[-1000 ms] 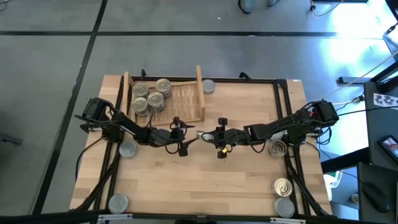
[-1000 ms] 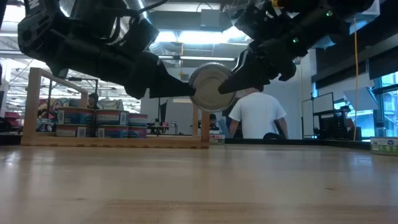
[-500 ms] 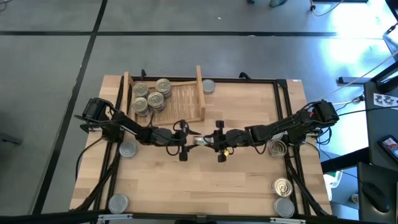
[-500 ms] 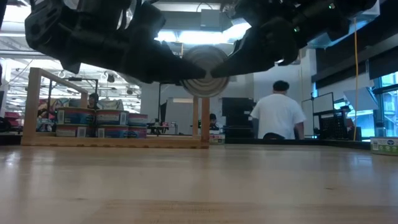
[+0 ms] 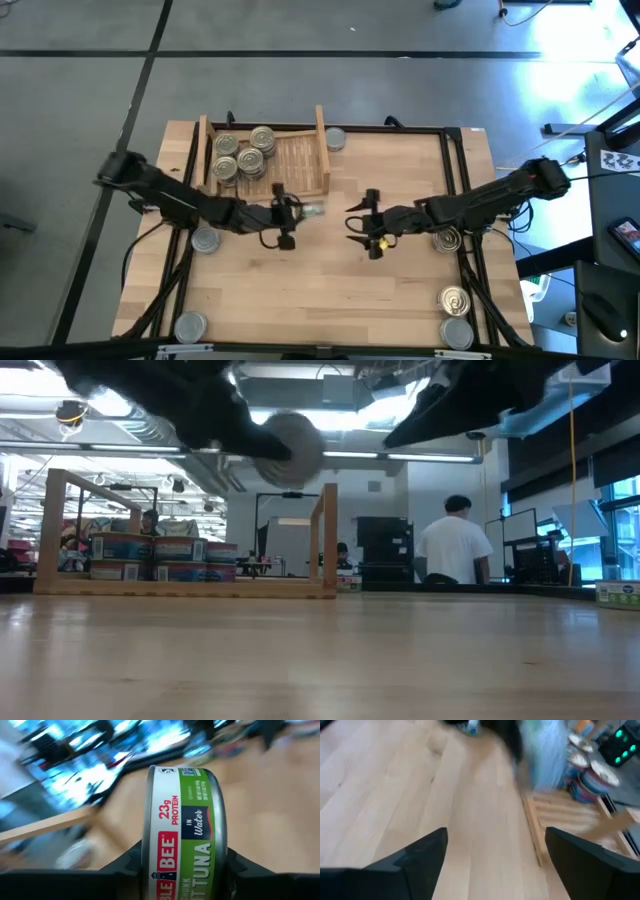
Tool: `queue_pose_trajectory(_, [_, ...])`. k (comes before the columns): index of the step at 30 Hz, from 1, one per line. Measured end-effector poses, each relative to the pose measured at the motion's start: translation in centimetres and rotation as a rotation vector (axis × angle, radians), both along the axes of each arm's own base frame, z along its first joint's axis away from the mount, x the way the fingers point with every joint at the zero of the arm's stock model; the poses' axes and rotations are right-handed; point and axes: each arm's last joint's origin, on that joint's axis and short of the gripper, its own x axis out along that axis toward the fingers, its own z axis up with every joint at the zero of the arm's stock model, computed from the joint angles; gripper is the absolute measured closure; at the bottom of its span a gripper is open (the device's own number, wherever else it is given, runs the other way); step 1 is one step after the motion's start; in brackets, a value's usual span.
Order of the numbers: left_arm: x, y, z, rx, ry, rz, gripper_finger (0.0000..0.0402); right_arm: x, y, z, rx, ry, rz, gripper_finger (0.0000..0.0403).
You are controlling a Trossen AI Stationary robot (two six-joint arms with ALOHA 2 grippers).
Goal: Stack canned seafood by type on shelf
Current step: Put the green tuna can on the shelf
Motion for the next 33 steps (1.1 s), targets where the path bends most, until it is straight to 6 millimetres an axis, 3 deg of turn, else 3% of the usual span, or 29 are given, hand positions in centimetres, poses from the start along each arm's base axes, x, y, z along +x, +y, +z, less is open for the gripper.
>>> queue_pose_trajectory(5, [-2.4, 1.4, 3.8, 0.041, 0.028, 0.188, 0.0276, -1.1, -0.3, 0.4, 0.028, 0.015, -0.025, 0.0059])
queue_pose_trajectory(10, [-3.1, 3.9, 4.2, 0.054, 0.054, 0.309, 0.0269, -0.9, -0.2, -1.8, 0.021, 0.037, -0.027, 0.0069])
queue_pose_trajectory(19, [-1.1, 8.4, 0.2, 0.022, 0.203, 0.442, 0.0264, -0.5, -0.1, -5.1, 0.025, 0.062, -0.036, 0.0091])
queue_pose_trajectory(28, [0.8, 11.2, -3.8, 0.027, 0.275, 0.531, 0.0262, -0.4, -0.1, -5.5, 0.021, 0.08, -0.045, 0.01])
queue_pose_trajectory(33, [1.9, 12.5, -3.7, 0.062, 0.305, 0.542, 0.0261, -0.4, -0.1, -5.5, 0.023, 0.077, -0.045, 0.01])
